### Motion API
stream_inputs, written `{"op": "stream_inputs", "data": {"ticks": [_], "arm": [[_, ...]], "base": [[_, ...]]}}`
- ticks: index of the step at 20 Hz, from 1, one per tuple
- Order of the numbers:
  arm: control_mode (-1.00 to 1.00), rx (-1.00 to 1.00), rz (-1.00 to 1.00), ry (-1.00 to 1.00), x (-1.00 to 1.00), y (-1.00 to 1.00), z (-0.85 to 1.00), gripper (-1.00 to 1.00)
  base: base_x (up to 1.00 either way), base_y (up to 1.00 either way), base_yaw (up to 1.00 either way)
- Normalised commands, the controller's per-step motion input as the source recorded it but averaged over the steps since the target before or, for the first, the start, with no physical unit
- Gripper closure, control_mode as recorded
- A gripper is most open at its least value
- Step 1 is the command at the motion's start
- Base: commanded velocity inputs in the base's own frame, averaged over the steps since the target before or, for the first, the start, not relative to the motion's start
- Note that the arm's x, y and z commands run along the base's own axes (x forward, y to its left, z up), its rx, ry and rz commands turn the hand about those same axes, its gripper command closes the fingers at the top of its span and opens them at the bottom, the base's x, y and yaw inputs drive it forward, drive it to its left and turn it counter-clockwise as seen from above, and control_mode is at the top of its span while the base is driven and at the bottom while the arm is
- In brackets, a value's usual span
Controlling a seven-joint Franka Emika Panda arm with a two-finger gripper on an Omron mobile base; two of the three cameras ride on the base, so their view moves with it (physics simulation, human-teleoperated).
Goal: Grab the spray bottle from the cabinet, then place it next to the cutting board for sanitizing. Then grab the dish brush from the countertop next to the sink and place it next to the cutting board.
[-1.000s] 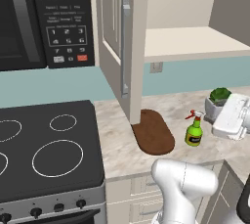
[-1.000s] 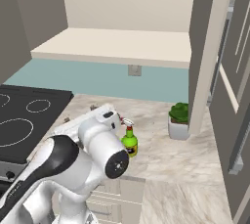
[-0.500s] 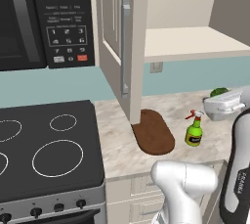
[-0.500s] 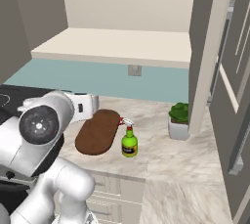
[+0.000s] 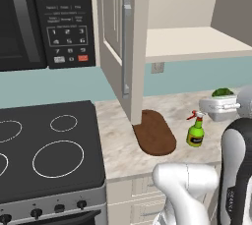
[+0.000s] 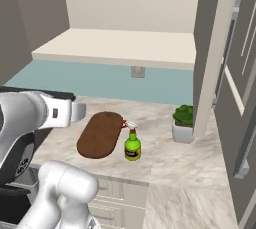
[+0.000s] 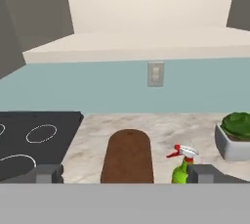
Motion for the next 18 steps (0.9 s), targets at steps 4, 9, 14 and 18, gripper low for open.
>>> {"op": "stream_inputs", "data": {"ticks": [4, 9, 14, 18], "arm": [[-1.00, 0.04, 0.00, -0.06, -0.42, 0.20, -0.24, -1.00], [1.00, 0.02, -0.01, -0.01, -0.40, 0.12, -0.10, -1.00], [1.00, 0.00, 0.00, 0.00, 0.00, 0.00, 0.00, -1.00], [1.00, 0.00, 0.00, 0.00, 0.00, 0.00, 0.00, -1.00]], "base": [[0.00, 0.00, 0.00], [-0.60, 0.46, -0.02], [-1.00, 1.00, 0.00], [-0.99, 1.00, 0.30]]}}
